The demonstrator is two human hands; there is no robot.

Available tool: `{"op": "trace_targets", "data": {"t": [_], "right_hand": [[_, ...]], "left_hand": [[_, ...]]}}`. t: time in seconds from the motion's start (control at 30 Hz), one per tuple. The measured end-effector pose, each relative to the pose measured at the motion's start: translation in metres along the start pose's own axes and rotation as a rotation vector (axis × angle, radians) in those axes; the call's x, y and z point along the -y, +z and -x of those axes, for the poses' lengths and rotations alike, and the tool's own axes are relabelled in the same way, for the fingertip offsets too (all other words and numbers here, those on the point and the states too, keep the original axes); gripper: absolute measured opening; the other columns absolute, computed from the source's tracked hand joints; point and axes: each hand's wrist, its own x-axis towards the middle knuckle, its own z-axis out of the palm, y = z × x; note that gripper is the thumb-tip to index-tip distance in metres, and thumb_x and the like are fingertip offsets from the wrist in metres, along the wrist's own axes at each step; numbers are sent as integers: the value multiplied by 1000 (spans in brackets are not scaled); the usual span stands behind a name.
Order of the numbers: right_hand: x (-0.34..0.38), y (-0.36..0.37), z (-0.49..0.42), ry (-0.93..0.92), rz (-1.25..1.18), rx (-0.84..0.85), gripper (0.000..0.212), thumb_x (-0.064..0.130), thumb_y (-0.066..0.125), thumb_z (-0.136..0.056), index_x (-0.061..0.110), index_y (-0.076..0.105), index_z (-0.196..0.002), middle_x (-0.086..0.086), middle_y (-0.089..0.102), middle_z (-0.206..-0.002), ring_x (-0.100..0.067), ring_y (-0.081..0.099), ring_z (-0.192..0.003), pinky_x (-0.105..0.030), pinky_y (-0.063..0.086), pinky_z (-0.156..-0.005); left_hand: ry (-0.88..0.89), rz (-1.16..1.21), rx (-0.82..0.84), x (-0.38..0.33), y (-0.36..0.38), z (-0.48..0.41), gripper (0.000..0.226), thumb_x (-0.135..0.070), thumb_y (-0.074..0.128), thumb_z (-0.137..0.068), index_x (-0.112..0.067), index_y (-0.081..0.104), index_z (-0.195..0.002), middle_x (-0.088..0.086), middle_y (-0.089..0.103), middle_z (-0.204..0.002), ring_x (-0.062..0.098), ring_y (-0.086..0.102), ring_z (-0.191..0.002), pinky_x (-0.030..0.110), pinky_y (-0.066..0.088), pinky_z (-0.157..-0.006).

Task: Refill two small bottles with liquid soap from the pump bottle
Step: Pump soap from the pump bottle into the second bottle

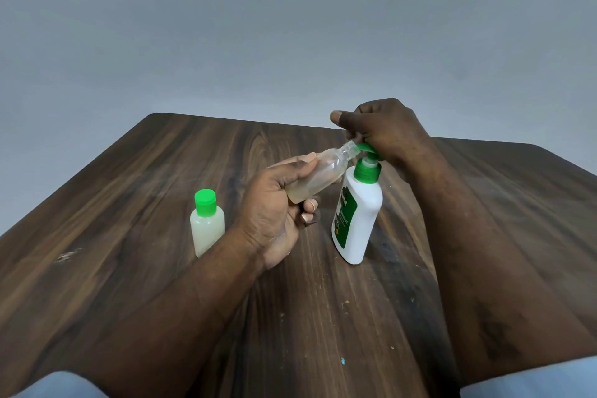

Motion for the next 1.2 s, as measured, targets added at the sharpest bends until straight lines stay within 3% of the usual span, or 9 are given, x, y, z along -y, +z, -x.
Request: {"op": "trace_targets", "data": {"t": [0.17, 0.47, 0.8, 1.07, 1.2], "right_hand": [[1, 3, 1, 27, 56, 14, 54, 47, 80, -87, 18, 53, -51, 4, 53, -52, -16, 49, -58, -33, 43, -67], [1, -1, 1, 0, 41, -6, 48, 50, 82, -85, 15, 61, -59, -1, 60, -59, -15, 53, -57, -31, 44, -62], [2, 6, 2, 43, 40, 17, 49, 46, 86, -82, 18, 55, -55, 11, 56, -45, -10, 53, -54, -28, 46, -62], [2, -2, 0, -1, 40, -29, 48, 49, 86, -80, 18, 60, -56, 2, 65, -61, -14, 57, -61, -32, 48, -66], [3, 0, 0, 21, 24, -4, 47, 46, 87, -80, 18, 58, -55, 3, 65, -59, -15, 59, -62, -34, 50, -69]], "left_hand": [[1, 0, -10, 0, -1, 0, 43, -22, 58, -101, 3, 60, -137, 30, 61, -122, 8, 45, -47, 21, 37, -42], [2, -5, -7, 0, 0, 1, 41, -21, 56, -101, 3, 61, -134, 26, 63, -117, 9, 43, -49, 21, 36, -42], [-13, -8, -22, -2, -3, 0, 47, -20, 56, -99, 5, 57, -139, 23, 62, -114, 8, 42, -46, 21, 35, -41], [-19, -1, 10, -3, -1, 1, 46, -21, 57, -99, 5, 59, -137, 21, 63, -113, 8, 42, -47, 21, 35, -41], [-13, 7, 7, -3, 1, 2, 43, -20, 57, -98, 4, 60, -134, 23, 61, -115, 8, 43, -46, 21, 36, -41]]}}
